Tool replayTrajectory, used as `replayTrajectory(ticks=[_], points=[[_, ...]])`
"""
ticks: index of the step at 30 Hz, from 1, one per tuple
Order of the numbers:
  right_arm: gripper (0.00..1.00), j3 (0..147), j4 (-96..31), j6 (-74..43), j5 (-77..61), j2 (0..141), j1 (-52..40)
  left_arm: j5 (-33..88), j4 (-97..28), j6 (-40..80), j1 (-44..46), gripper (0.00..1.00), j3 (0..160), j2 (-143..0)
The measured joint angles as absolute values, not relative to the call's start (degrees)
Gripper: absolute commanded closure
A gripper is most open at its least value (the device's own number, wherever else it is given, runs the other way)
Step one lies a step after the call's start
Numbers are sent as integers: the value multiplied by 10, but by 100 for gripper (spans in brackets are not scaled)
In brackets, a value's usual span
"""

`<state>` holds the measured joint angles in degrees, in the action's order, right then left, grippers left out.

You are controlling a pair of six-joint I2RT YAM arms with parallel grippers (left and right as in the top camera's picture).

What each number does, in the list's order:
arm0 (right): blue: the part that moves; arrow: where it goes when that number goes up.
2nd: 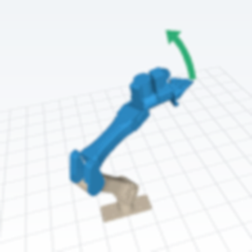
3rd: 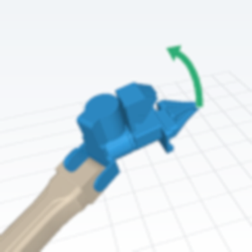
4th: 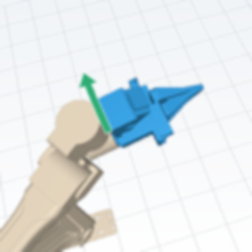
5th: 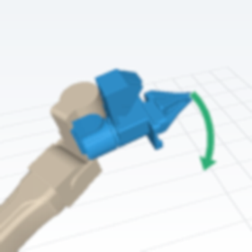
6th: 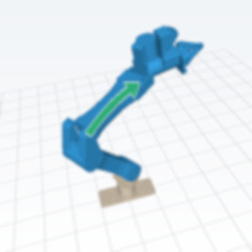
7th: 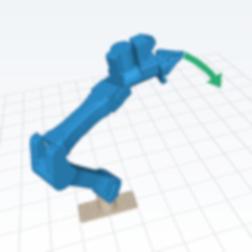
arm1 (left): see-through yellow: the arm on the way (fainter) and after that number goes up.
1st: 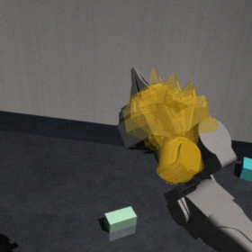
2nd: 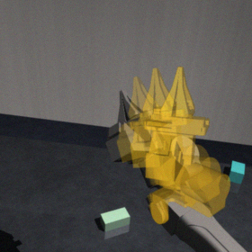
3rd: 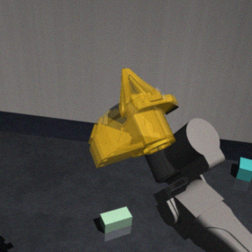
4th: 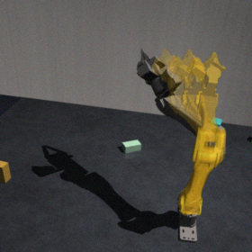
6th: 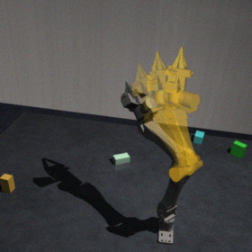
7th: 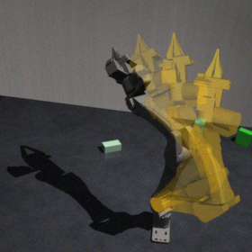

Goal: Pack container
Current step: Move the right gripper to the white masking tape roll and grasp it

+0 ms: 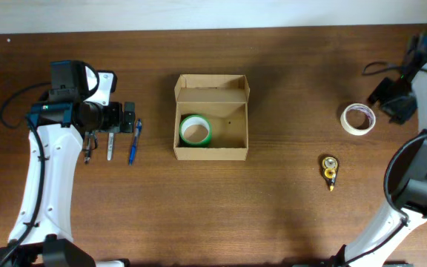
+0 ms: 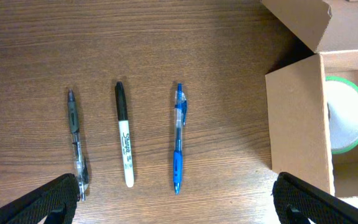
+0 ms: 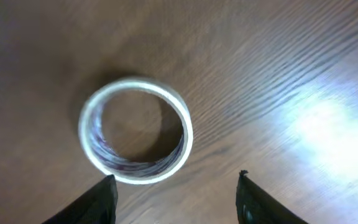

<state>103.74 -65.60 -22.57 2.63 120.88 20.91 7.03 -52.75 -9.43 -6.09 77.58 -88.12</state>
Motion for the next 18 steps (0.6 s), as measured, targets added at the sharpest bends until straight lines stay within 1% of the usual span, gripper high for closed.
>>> replayTrajectory(ticks=[6,13,16,17,18], points=[[41,944,-569,-236,23,1209,209,70,-528,-94,-61,1,776,-881],[42,881,-521,-238,20,1209,215,70,-528,-95,-61,1,776,-881],[48,871,-509,-239,19,1209,215,70,-528,-95,-61,1,776,-881],[53,869,-508,-239,18,1209,215,70,-528,-95,-61,1,776,-881],[54,868,-507,-239,18,1209,215,70,-528,-95,-61,1,776,-881]])
